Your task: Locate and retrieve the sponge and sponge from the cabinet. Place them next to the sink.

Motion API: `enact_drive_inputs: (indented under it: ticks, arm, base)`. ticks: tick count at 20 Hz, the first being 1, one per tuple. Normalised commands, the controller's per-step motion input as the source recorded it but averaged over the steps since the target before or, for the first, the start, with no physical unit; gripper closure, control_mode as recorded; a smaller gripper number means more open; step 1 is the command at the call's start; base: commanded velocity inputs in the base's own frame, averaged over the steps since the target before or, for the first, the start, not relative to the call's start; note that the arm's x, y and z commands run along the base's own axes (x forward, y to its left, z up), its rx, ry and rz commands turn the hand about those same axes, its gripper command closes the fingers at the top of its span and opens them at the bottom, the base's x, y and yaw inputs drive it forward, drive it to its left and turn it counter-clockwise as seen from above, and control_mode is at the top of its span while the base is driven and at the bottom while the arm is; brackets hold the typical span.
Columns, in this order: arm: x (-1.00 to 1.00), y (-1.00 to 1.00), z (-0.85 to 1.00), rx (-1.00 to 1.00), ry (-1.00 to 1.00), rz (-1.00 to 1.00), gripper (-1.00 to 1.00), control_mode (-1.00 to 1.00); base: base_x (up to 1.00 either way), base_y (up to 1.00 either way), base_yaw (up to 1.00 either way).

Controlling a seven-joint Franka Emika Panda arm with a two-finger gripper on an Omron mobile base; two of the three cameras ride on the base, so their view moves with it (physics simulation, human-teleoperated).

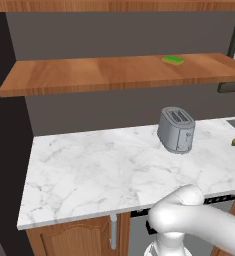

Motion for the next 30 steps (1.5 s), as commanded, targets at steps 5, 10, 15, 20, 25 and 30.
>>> enact_drive_inputs:
  ticks: [5,10,15,20,25,30]
  arm:
    - [-0.11,0.03,0.20,0.12,-0.06,0.09,-1.00,-1.00]
    - [-0.42,0.29,0.26,0.06,-0.23,-0.02,-1.00,-1.00]
    - [-0.37,0.51,0.31,0.04,-0.23,-0.10,-1.00,-1.00]
    - [-0.22,0.59,0.38,0.02,-0.21,-0.08,-1.00,-1.00]
    - [-0.16,0.47,0.56,0.00,-0.23,-0.01,-1.00,-1.00]
    - [-0.18,0.25,0.76,-0.07,-0.18,0.02,-1.00,-1.00]
  base:
    - [0.00,0.00,0.00]
    - [0.00,0.00,0.00]
    - [0.00,0.00,0.00]
    - [0.00,0.00,0.00]
    - [0.00,0.00,0.00]
    - [0.00,0.00,0.00]
